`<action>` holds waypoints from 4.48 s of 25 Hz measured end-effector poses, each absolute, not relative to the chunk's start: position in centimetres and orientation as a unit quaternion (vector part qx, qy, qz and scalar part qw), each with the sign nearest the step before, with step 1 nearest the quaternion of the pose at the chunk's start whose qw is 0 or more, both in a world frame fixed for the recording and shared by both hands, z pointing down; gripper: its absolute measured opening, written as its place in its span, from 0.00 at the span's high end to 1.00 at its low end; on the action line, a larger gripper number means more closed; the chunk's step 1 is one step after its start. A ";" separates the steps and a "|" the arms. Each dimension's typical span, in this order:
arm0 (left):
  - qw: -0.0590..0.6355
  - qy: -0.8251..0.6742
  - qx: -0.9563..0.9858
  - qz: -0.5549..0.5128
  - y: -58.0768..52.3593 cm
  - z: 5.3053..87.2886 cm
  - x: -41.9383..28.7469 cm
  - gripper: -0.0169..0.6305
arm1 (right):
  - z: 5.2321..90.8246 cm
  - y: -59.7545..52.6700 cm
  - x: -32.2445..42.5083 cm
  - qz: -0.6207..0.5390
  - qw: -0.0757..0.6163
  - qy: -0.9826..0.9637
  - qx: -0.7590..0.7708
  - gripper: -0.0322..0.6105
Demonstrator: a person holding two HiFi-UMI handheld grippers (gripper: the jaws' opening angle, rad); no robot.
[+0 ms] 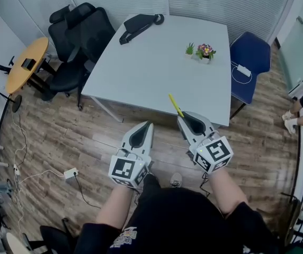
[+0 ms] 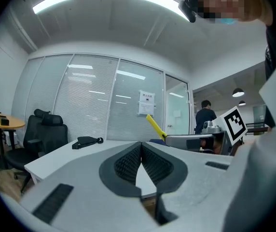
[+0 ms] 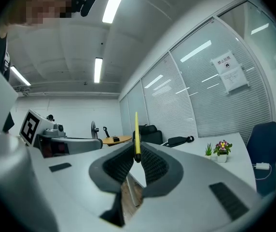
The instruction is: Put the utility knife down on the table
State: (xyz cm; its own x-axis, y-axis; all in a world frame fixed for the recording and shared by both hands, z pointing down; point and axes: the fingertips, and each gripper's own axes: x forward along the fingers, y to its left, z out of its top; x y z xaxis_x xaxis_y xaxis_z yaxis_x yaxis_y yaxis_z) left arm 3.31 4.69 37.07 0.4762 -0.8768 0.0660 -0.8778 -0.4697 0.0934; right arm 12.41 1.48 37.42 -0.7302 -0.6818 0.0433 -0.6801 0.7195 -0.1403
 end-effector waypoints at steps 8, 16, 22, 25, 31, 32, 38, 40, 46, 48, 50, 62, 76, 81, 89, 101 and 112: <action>0.053 -0.494 0.867 0.012 3.0 37.2 1.3 0.96 | 37.4 -0.5 9.9 -0.076 0.002 0.923 -0.376 0.87; 0.063 -0.478 0.876 0.011 0.2 37.9 -1.7 0.96 | 38.0 -3.4 7.1 -0.083 -0.008 0.916 -0.393 0.87; 0.072 -0.467 0.881 0.008 -2.5 38.3 -4.5 0.96 | 38.2 -6.1 4.6 -0.088 -0.015 0.909 -0.407 0.87; 0.077 -0.461 0.884 0.008 -3.9 38.5 -5.8 0.96 | 38.5 -7.4 3.4 -0.091 -0.019 0.906 -0.413 0.87; 0.086 -0.447 0.890 0.009 -6.4 39.2 -8.6 0.97 | 39.4 -10.2 0.8 -0.099 -0.026 0.897 -0.429 0.87; 0.087 -0.444 0.892 0.010 -6.8 39.4 -9.2 0.97 | 39.5 -10.7 0.3 -0.101 -0.026 0.896 -0.432 0.87; 0.092 -0.425 0.900 0.012 -8.5 40.2 -11.9 0.96 | 39.9 -12.6 -2.9 -0.100 -0.029 0.889 -0.445 0.87; 0.094 -0.420 0.903 0.013 -8.9 40.4 -12.3 0.96 | 39.9 -13.0 -3.6 -0.099 -0.029 0.888 -0.448 0.87; 0.098 -0.411 0.906 0.007 -9.7 40.5 -13.0 0.96 | 40.0 -13.7 -4.6 -0.098 -0.038 0.886 -0.451 0.87; 0.101 -0.410 0.907 0.008 -10.1 40.6 -12.9 0.96 | 40.0 -14.2 -4.6 -0.097 -0.040 0.886 -0.451 0.87; 0.105 -0.410 0.906 0.008 -10.5 40.9 -12.7 0.96 | 40.2 -14.9 -4.5 -0.097 -0.043 0.887 -0.450 0.87; 0.114 -0.428 0.896 0.016 -14.3 42.3 -10.7 0.96 | 42.4 -20.3 -2.6 -0.107 -0.055 0.893 -0.434 0.87; 0.123 -0.453 0.882 0.036 -20.5 44.6 -6.6 0.96 | 46.9 -28.5 1.7 -0.133 -0.090 0.895 -0.416 0.87; 0.133 -0.457 0.878 0.046 -22.0 45.9 -5.7 0.97 | 49.5 -31.1 2.1 -0.146 -0.109 0.896 -0.406 0.87; 0.145 -0.458 0.875 0.058 -23.7 48.0 -4.6 0.97 | 54.5 -33.9 2.7 -0.171 -0.147 0.890 -0.397 0.87; 0.166 -0.466 0.867 0.062 -25.2 49.6 -4.0 0.96 | 63.1 -35.1 3.3 -0.218 -0.230 0.870 -0.378 0.87; 0.178 -0.476 0.859 0.071 -25.4 50.9 -4.5 0.96 | 68.7 -35.0 3.2 -0.241 -0.288 0.852 -0.365 0.87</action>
State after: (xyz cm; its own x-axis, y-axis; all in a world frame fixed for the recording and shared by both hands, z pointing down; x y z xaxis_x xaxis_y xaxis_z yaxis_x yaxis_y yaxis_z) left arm -4.49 -25.43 50.91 0.5376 -0.7915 0.2908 -0.8418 -0.4842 0.2384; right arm 3.24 -34.98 68.69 -0.5674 -0.4824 0.6673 -0.7608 0.6172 -0.2007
